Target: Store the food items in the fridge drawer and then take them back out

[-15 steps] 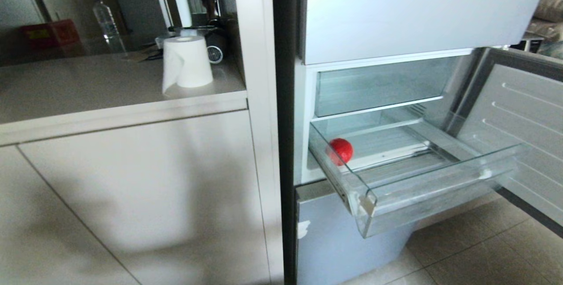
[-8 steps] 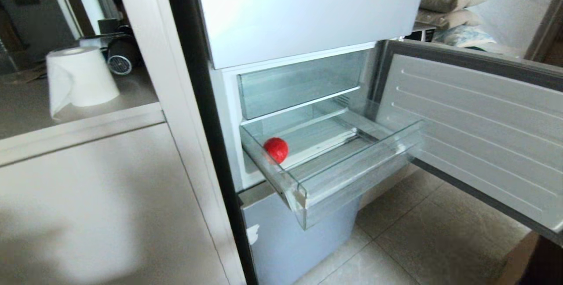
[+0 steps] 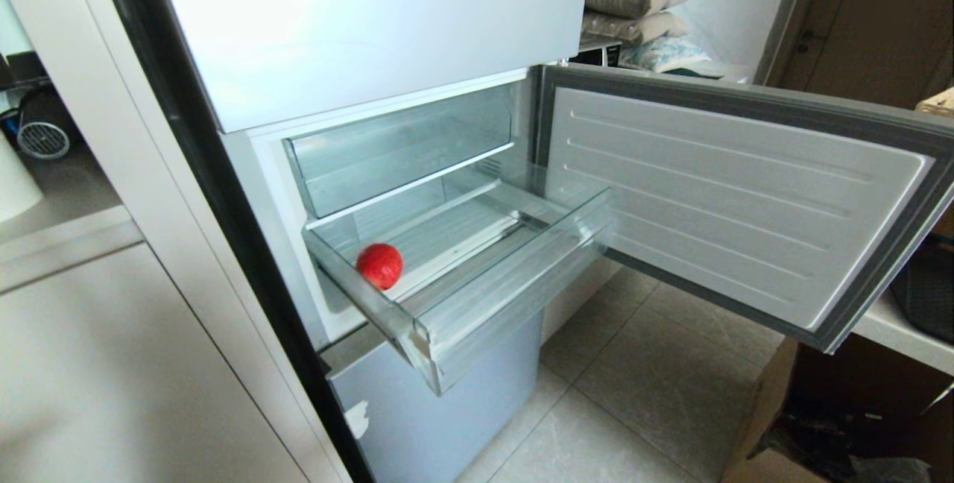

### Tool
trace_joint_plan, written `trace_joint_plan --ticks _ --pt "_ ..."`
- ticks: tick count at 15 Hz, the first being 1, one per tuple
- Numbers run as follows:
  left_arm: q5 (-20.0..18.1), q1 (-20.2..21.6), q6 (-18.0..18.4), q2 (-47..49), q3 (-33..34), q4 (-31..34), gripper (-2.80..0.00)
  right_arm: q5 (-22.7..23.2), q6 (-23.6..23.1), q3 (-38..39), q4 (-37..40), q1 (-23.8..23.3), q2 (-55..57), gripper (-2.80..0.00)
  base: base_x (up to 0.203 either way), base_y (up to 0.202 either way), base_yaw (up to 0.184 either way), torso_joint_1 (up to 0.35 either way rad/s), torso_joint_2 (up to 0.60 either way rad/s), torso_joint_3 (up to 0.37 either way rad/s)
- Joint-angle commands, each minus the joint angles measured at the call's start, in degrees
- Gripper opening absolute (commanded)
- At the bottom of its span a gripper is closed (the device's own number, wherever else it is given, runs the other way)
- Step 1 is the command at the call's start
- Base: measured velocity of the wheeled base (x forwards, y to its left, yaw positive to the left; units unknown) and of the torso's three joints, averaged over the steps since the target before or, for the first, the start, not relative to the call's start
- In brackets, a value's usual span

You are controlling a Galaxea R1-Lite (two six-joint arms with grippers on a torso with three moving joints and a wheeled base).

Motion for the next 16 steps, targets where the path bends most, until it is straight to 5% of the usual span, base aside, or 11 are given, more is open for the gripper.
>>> trace_joint_plan --ticks 1,8,9,16 --pt "0.0 0.0 0.0 0.0 0.0 0.0 -2.8 -2.0 0.3 -3.6 -2.6 -0.8 10.9 -2.8 0.0 0.0 0.0 0.0 0.0 0.0" --pt "0.0 0.0 0.0 0.0 0.0 0.0 -2.8 -6.1 -4.1 -19.7 -4.7 -2.0 39.5 -2.8 0.0 0.0 0.0 0.0 0.0 0.0" --pt "0.0 0.0 0.0 0.0 0.0 0.0 -2.8 -6.2 -4.8 -22.7 -4.7 -2.4 43.1 0.0 0.0 0.0 0.0 0.0 0.0 0.0" --pt "0.0 0.0 0.0 0.0 0.0 0.0 -2.8 -8.5 -9.3 -39.5 -4.8 -6.0 56.4 0.0 0.0 0.0 0.0 0.0 0.0 0.0"
